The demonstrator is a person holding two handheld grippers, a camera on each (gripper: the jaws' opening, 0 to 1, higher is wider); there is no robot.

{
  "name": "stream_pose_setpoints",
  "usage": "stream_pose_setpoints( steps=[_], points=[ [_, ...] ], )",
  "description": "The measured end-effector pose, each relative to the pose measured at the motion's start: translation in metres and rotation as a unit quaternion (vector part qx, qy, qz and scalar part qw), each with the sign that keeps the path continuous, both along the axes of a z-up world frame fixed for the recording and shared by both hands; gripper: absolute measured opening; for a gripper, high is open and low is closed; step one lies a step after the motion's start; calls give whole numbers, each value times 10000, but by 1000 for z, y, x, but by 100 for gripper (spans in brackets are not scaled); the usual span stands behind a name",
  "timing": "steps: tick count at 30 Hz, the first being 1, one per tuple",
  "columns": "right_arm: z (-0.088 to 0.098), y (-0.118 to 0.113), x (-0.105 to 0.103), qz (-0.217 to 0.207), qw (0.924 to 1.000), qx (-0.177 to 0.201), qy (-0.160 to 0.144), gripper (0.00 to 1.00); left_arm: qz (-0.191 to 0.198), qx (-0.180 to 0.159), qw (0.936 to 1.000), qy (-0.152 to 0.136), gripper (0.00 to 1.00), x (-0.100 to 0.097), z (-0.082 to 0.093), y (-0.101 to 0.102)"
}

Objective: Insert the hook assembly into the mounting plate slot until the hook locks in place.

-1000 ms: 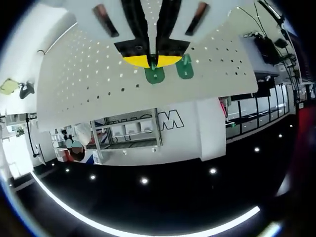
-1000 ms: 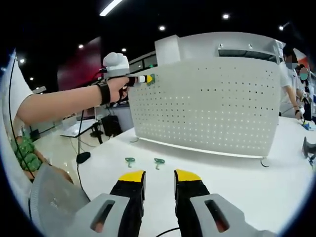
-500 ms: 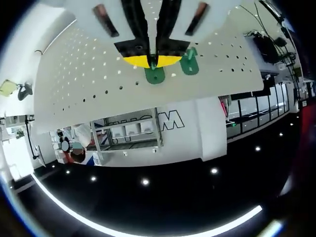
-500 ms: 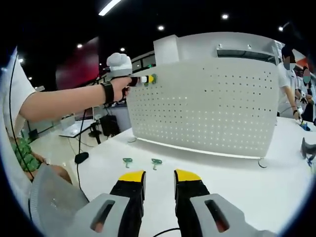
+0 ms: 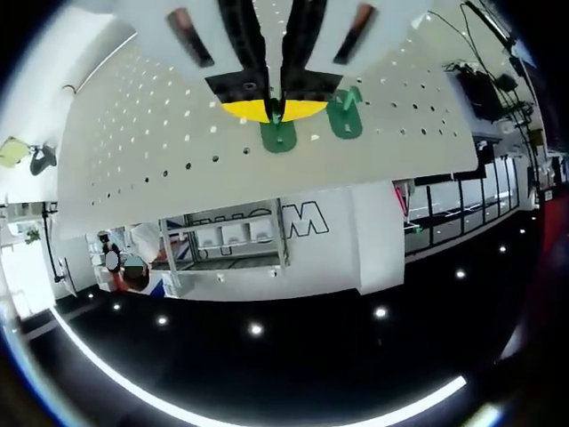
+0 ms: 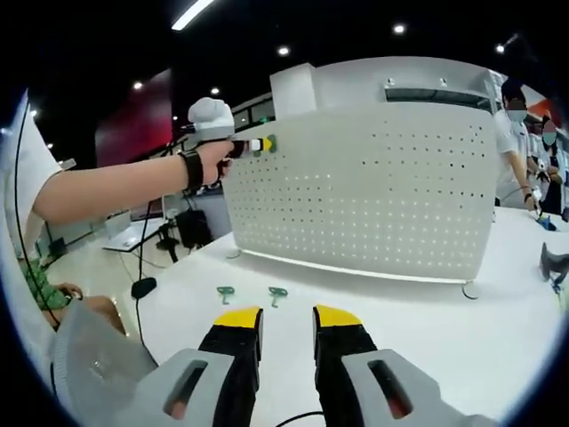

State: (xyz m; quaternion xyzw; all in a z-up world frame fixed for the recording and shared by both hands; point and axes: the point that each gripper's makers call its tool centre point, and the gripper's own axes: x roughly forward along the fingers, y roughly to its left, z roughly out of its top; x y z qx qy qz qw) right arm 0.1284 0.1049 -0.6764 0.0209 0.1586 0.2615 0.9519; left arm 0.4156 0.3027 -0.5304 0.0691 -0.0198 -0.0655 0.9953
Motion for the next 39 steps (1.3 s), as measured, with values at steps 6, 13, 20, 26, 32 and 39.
stream_pose_setpoints(
  steps=[6,13,20,26,32,39],
  points=[
    [-3,0,-1,1,10000,22,18,22,-107,-204,9997,95,5,1,-2,0],
    [-3,1,0,13,10000,42,29,22,-193,-121,9996,142,6,-2,-3,-1],
    [1,4,0,84,9999,59,-3,22,-319,26,9991,286,11,-8,-11,-3],
    [3,8,-5,141,9999,81,-42,22,-532,157,9977,390,16,-21,-19,-8],
    [4,14,-10,221,9997,114,-74,22,-687,178,9960,547,17,-37,-25,-10],
    [5,21,-16,286,9993,208,-105,22,-969,288,9922,733,19,-58,-35,-12]
  ],
)
